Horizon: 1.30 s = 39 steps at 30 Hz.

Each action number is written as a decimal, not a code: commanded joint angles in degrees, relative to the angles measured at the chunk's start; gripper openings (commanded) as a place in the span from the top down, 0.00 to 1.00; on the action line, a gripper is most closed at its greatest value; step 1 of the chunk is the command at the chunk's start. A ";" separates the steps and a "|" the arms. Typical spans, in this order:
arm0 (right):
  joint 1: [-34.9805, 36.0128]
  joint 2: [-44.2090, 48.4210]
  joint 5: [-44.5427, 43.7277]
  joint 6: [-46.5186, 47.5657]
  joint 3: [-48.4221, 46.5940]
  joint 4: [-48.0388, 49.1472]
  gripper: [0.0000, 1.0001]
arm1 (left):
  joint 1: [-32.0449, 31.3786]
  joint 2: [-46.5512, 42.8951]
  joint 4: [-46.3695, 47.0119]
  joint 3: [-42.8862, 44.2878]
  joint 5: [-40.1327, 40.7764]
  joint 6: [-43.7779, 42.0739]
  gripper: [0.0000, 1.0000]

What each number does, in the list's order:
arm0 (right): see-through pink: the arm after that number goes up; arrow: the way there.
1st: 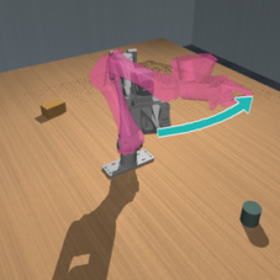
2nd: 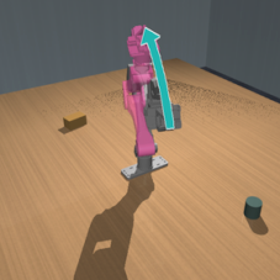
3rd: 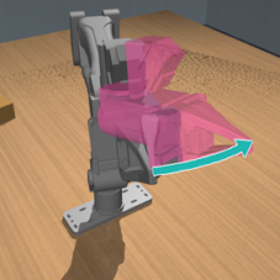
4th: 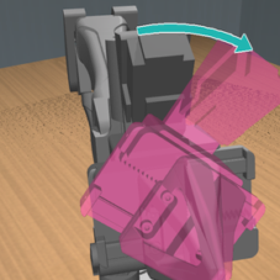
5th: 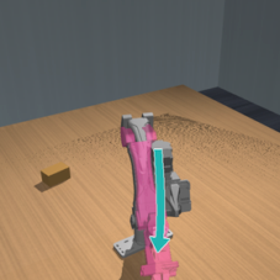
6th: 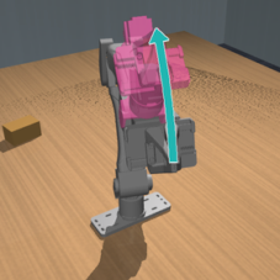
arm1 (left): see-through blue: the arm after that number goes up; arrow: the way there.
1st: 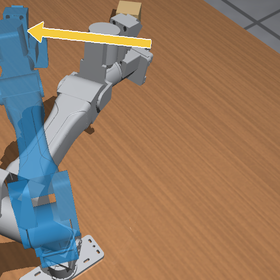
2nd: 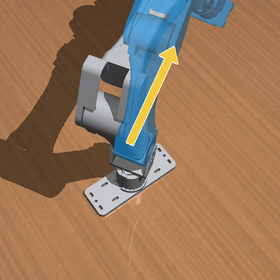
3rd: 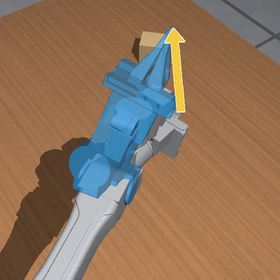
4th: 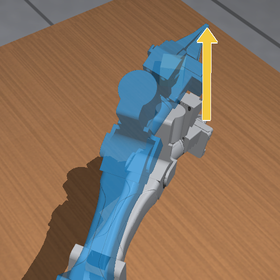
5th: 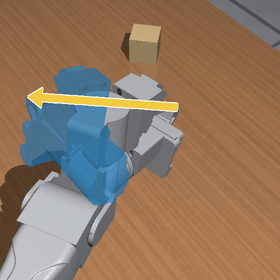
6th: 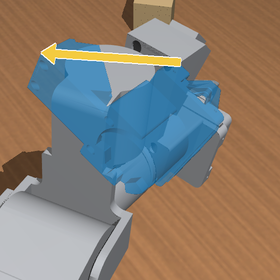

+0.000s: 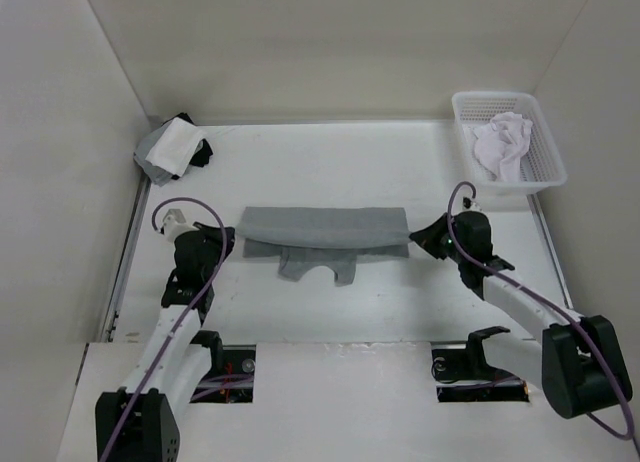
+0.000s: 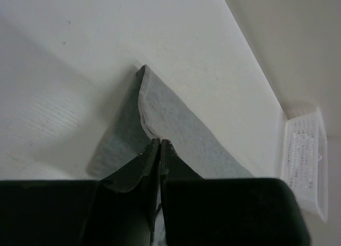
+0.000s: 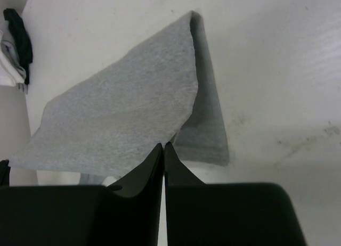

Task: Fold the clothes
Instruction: Fold the tank top

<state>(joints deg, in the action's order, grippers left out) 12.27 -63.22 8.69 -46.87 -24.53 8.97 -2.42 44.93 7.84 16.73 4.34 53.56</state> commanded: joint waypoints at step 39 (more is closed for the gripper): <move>-2.65 10.89 -10.52 -2.62 3.98 -0.59 1.00 | -22.40 13.60 18.17 3.92 3.57 1.46 0.75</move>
<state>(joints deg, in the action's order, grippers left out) 10.09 -60.16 4.86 -52.60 -19.14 15.31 -22.65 57.17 20.38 18.22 7.03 53.60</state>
